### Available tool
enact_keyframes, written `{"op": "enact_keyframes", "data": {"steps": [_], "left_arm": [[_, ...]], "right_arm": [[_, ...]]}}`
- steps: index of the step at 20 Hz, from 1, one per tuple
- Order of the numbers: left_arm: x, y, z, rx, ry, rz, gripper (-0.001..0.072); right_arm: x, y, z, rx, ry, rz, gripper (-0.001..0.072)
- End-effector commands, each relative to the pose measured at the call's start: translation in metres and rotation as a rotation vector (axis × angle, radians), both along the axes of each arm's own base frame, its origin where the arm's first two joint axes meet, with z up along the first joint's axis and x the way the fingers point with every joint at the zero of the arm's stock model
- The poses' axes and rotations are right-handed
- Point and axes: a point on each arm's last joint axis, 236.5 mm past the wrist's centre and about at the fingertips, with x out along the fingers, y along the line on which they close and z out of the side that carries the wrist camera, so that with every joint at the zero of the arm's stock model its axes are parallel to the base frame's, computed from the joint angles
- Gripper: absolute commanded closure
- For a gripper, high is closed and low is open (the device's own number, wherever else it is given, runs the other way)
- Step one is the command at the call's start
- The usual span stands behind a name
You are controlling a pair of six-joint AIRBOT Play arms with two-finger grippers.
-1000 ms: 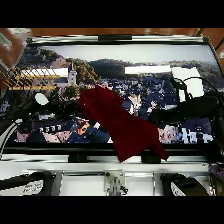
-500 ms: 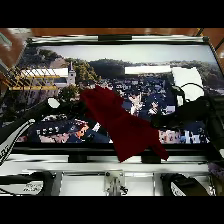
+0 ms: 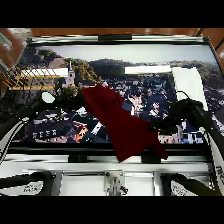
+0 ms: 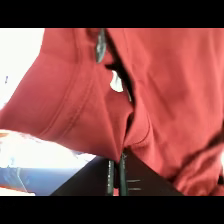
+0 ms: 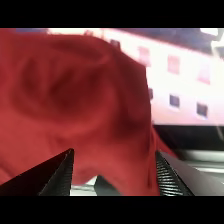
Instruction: Fold the shirts.
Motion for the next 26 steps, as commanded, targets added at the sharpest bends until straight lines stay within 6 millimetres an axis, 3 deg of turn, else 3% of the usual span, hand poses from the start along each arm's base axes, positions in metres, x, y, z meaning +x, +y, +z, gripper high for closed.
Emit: {"op": "enact_keyframes", "data": {"steps": [1,2,3,4,6,7,8,9,10,12,13,14,15,16,17,18,20,23,26], "left_arm": [[-0.004,-0.004,0.013,0.010,-0.032,-0.057,0.0672],[-0.002,-0.003,0.015,0.014,-0.044,-0.059,0.0672],[-0.002,-0.003,0.018,0.015,-0.053,-0.062,0.0672],[0.000,-0.001,0.022,0.013,-0.059,-0.060,0.0672],[0.012,0.010,0.047,0.004,-0.116,-0.031,0.0672],[0.024,0.021,0.074,-0.001,-0.178,-0.005,0.0673],[0.037,0.033,0.111,0.003,-0.271,0.009,0.0672],[0.049,0.046,0.165,0.031,-0.417,-0.003,0.0673],[0.053,0.057,0.231,0.064,-0.586,-0.015,0.0672],[0.033,0.074,0.373,0.119,-0.913,-0.007,0.0672],[0.010,0.080,0.437,0.138,-1.056,0.005,0.0672],[-0.021,0.084,0.495,0.149,-1.190,0.022,0.0672],[-0.050,0.087,0.538,0.151,-1.289,0.035,0.0672],[-0.078,0.087,0.568,0.151,-1.366,0.041,0.0672],[-0.104,0.086,0.587,0.152,-1.418,0.037,0.0672],[-0.122,0.083,0.592,0.157,-1.432,0.019,0.0672],[-0.131,0.078,0.566,0.251,-1.348,-0.065,0.0673],[-0.116,0.087,0.448,0.403,-0.954,-0.211,0.0673],[-0.101,0.106,0.335,0.459,-0.704,-0.224,0.0674]], "right_arm": [[-0.001,-0.001,-0.031,0.013,0.064,0.004,0.0127],[0.001,0.001,-0.035,0.011,0.061,0.008,0.0331],[0.006,0.008,-0.034,0.029,0.044,0.001,0.0634],[0.015,0.015,-0.026,0.065,0.007,0.016,0.0629],[0.049,0.022,0.018,0.102,-0.143,0.104,0.0628],[0.073,0.018,0.053,0.088,-0.258,0.153,0.0629],[0.102,0.016,0.104,0.072,-0.423,0.206,0.0629],[0.126,0.015,0.161,0.044,-0.602,0.256,0.0629],[0.146,0.015,0.235,0.012,-0.821,0.294,0.0629],[0.154,0.010,0.388,-0.059,-1.254,0.272,0.0628],[0.140,0.007,0.460,-0.090,-1.454,0.240,0.0628],[0.120,0.004,0.513,-0.101,-1.602,0.208,0.0628],[0.096,0.004,0.552,-0.083,-1.707,0.164,0.0628],[0.077,0.008,0.571,-0.039,-1.747,0.136,0.0628],[0.061,0.013,0.574,0.007,-1.739,0.128,0.0628],[0.050,0.020,0.563,0.040,-1.681,0.144,0.0629],[0.038,0.032,0.505,0.064,-1.436,0.235,0.0628],[0.010,0.035,0.381,0.090,-0.921,0.361,0.0627],[-0.004,0.034,0.282,0.140,-0.586,0.353,0.0628]]}}
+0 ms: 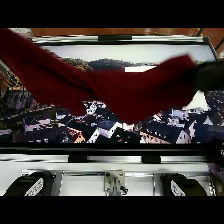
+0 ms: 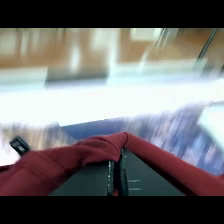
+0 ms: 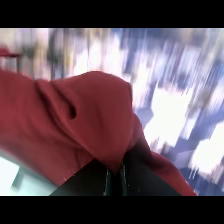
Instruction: Fold the shirts.
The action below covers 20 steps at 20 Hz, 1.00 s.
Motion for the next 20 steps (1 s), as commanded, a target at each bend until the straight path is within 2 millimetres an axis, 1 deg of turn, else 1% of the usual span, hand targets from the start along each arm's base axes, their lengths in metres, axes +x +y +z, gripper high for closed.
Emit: {"op": "enact_keyframes", "data": {"steps": [1,2,3,5,6,7,8,9,10,11,12,13,14,15,16,17,18,19,20], "left_arm": [[-0.001,0.020,-0.129,0.087,0.277,0.062,0.0674],[-0.002,0.013,-0.166,0.050,0.327,0.050,0.0674],[-0.005,0.003,-0.199,0.012,0.371,0.032,0.0674],[-0.015,-0.021,-0.264,-0.053,0.458,-0.004,0.0674],[-0.019,-0.028,-0.289,-0.076,0.502,-0.002,0.0673],[-0.023,-0.034,-0.309,-0.091,0.536,0.002,0.0673],[-0.026,-0.039,-0.322,-0.111,0.559,0.010,0.0673],[-0.028,-0.043,-0.327,-0.126,0.570,0.013,0.0673],[-0.029,-0.047,-0.328,-0.124,0.568,0.001,0.0673],[-0.029,-0.050,-0.326,-0.123,0.560,-0.007,0.0673],[-0.029,-0.052,-0.325,-0.123,0.553,-0.011,0.0673],[-0.027,-0.051,-0.324,-0.122,0.543,-0.008,0.0673],[-0.024,-0.049,-0.322,-0.121,0.526,0.000,0.0673],[-0.021,-0.049,-0.319,-0.126,0.511,0.005,0.0673],[-0.018,-0.048,-0.317,-0.131,0.497,0.011,0.0673],[-0.016,-0.047,-0.314,-0.135,0.485,0.016,0.0673],[-0.014,-0.047,-0.313,-0.138,0.478,0.019,0.0672],[-0.014,-0.047,-0.312,-0.140,0.475,0.020,0.0672],[-0.014,-0.047,-0.313,-0.139,0.476,0.019,0.0672]], "right_arm": [[-0.033,0.001,-0.115,-0.020,0.393,0.043,0.0628],[-0.025,0.003,-0.146,-0.005,0.420,0.033,0.0628],[-0.019,0.009,-0.170,0.037,0.445,0.014,0.0628],[-0.001,0.030,-0.202,0.142,0.472,-0.012,0.0628],[0.010,0.035,-0.218,0.132,0.471,-0.014,0.0628],[0.019,0.038,-0.232,0.102,0.471,-0.012,0.0628],[0.030,0.041,-0.247,0.085,0.473,-0.021,0.0627],[0.042,0.042,-0.263,0.089,0.486,-0.055,0.0601],[0.053,0.041,-0.279,0.111,0.522,-0.117,0.0480],[0.059,0.039,-0.293,0.123,0.557,-0.163,0.0324],[0.062,0.036,-0.305,0.125,0.595,-0.188,0.0243],[0.063,0.034,-0.310,0.134,0.630,-0.204,0.0243],[0.067,0.031,-0.303,0.153,0.645,-0.207,0.0243],[0.070,0.025,-0.289,0.155,0.637,-0.200,0.0243],[0.073,0.014,-0.269,0.143,0.610,-0.183,0.0242],[0.072,-0.002,-0.251,0.114,0.589,-0.186,0.0241],[0.065,-0.016,-0.239,0.094,0.589,-0.197,0.0171],[0.049,-0.023,-0.236,0.082,0.625,-0.192,0.0134],[0.026,-0.025,-0.241,0.064,0.680,-0.172,0.0133]]}}
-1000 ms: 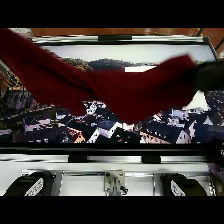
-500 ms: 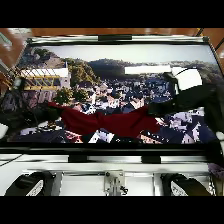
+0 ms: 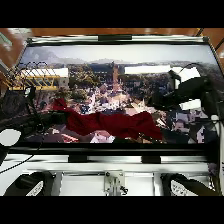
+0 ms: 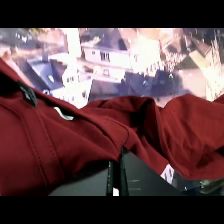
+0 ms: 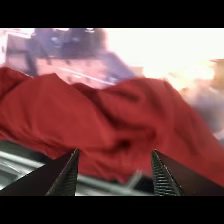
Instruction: Fold the shirts.
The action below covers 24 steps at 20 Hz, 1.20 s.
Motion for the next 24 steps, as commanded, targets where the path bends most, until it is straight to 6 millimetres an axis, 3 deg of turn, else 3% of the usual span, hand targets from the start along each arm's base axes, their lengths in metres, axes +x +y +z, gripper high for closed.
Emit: {"op": "enact_keyframes", "data": {"steps": [1,2,4,6,9,12,16,17,18,19,20,22,23,24], "left_arm": [[0.004,0.001,0.003,-0.006,-0.022,0.014,0.0672],[0.004,0.001,0.003,-0.007,-0.021,0.014,0.0672],[0.003,0.000,0.003,-0.015,-0.018,0.014,0.0672],[0.003,-0.001,0.004,-0.016,-0.018,0.012,0.0672],[0.003,-0.001,0.004,-0.016,-0.017,0.011,0.0672],[-0.004,-0.003,0.000,-0.009,0.011,-0.008,0.0672],[-0.005,-0.003,-0.002,-0.007,0.018,-0.011,0.0672],[-0.005,-0.003,-0.002,-0.007,0.017,-0.012,0.0672],[-0.005,-0.003,-0.002,0.006,0.009,-0.021,0.0672],[-0.004,-0.002,-0.001,0.036,-0.010,-0.041,0.0672],[-0.002,0.000,0.003,0.059,-0.032,-0.050,0.0672],[0.008,0.009,0.022,0.086,-0.083,-0.034,0.0672],[0.015,0.014,0.039,0.094,-0.123,-0.018,0.0672],[0.023,0.019,0.068,0.096,-0.187,-0.006,0.0672]], "right_arm": [[-0.057,-0.017,-0.005,-0.028,0.141,0.041,0.0133],[-0.074,-0.009,-0.023,-0.006,0.180,0.034,0.0133],[-0.102,0.030,-0.059,0.108,0.248,0.008,0.0118],[-0.120,0.050,-0.095,0.097,0.275,0.021,0.0082],[-0.118,0.067,-0.129,0.056,0.288,0.022,0.0082],[-0.102,0.075,-0.142,0.080,0.276,-0.053,0.0082],[-0.082,0.080,-0.139,0.118,0.224,-0.121,0.0083],[-0.081,0.082,-0.138,0.126,0.223,-0.129,0.0111],[-0.081,0.083,-0.137,0.133,0.227,-0.137,0.0253],[-0.082,0.085,-0.135,0.143,0.233,-0.134,0.0484],[-0.084,0.088,-0.130,0.150,0.232,-0.092,0.0625],[-0.078,0.099,-0.093,0.180,0.145,0.075,0.0628],[-0.067,0.104,-0.062,0.199,0.061,0.133,0.0628],[-0.050,0.109,-0.016,0.213,-0.074,0.192,0.0628]]}}
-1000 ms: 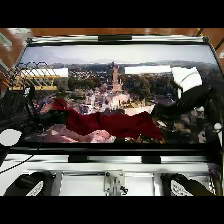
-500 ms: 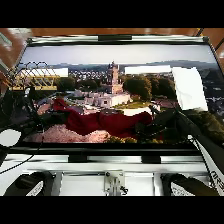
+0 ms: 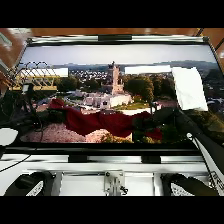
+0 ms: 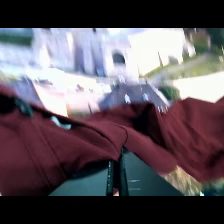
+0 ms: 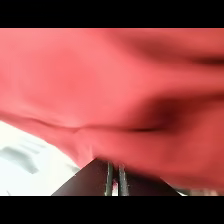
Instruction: Fold the shirts.
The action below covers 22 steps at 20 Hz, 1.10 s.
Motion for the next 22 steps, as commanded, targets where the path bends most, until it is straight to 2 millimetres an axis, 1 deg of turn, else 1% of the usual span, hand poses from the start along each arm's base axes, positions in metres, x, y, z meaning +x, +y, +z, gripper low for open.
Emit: {"op": "enact_keyframes", "data": {"steps": [1,2,3,4,5,6,7,8,9,10,11,12,13,14,15,16,17,19,21,22], "left_arm": [[0.020,0.014,0.078,0.054,-0.197,0.003,0.0672],[0.023,0.015,0.129,0.077,-0.320,-0.012,0.0673],[0.021,0.017,0.183,0.094,-0.445,-0.018,0.0672],[0.012,0.022,0.244,0.105,-0.580,-0.006,0.0672],[-0.002,0.029,0.297,0.111,-0.695,0.017,0.0672],[-0.021,0.039,0.347,0.122,-0.803,0.044,0.0672],[-0.041,0.045,0.383,0.121,-0.882,0.064,0.0672],[-0.060,0.049,0.410,0.118,-0.939,0.073,0.0672],[-0.075,0.050,0.422,0.115,-0.955,0.067,0.0672],[-0.084,0.048,0.419,0.121,-0.930,0.049,0.0672],[-0.088,0.046,0.403,0.148,-0.873,0.021,0.0673],[-0.089,0.047,0.373,0.204,-0.762,-0.004,0.0673],[-0.089,0.053,0.337,0.252,-0.618,-0.012,0.0673],[-0.088,0.068,0.295,0.303,-0.445,0.014,0.0673],[-0.088,0.083,0.257,0.350,-0.295,0.048,0.0673],[-0.089,0.099,0.219,0.403,-0.161,0.082,0.0673],[-0.087,0.108,0.189,0.434,-0.068,0.101,0.0673],[-0.083,0.112,0.121,0.444,0.099,0.110,0.0673],[-0.087,0.112,0.037,0.443,0.303,0.114,0.0673],[-0.089,0.112,0.003,0.439,0.370,0.123,0.0673]], "right_arm": [[0.028,0.016,0.122,0.061,-0.350,0.186,0.0628],[0.043,0.012,0.187,0.039,-0.552,0.205,0.0628],[0.053,-0.001,0.251,-0.007,-0.743,0.186,0.0628],[0.059,-0.021,0.319,-0.067,-0.935,0.132,0.0628],[0.056,-0.049,0.391,-0.133,-1.123,0.040,0.0628],[0.044,-0.074,0.450,-0.188,-1.272,-0.054,0.0628],[0.024,-0.097,0.501,-0.230,-1.395,-0.146,0.0628],[0.002,-0.110,0.537,-0.249,-1.480,-0.204,0.0628],[-0.017,-0.115,0.556,-0.253,-1.527,-0.228,0.0628],[-0.031,-0.117,0.564,-0.252,-1.549,-0.239,0.0628],[-0.039,-0.118,0.565,-0.251,-1.547,-0.243,0.0628],[-0.043,-0.120,0.558,-0.262,-1.517,-0.244,0.0628],[-0.041,-0.124,0.543,-0.283,-1.451,-0.245,0.0628],[-0.035,-0.131,0.521,-0.318,-1.355,-0.249,0.0628],[-0.027,-0.138,0.494,-0.358,-1.244,-0.246,0.0628],[-0.018,-0.144,0.460,-0.401,-1.111,-0.227,0.0628],[-0.010,-0.148,0.427,-0.433,-0.990,-0.196,0.0628],[0.013,-0.148,0.356,-0.458,-0.776,-0.135,0.0628],[0.044,-0.148,0.284,-0.468,-0.613,-0.104,0.0627],[0.064,-0.149,0.250,-0.476,-0.569,-0.107,0.0627]]}}
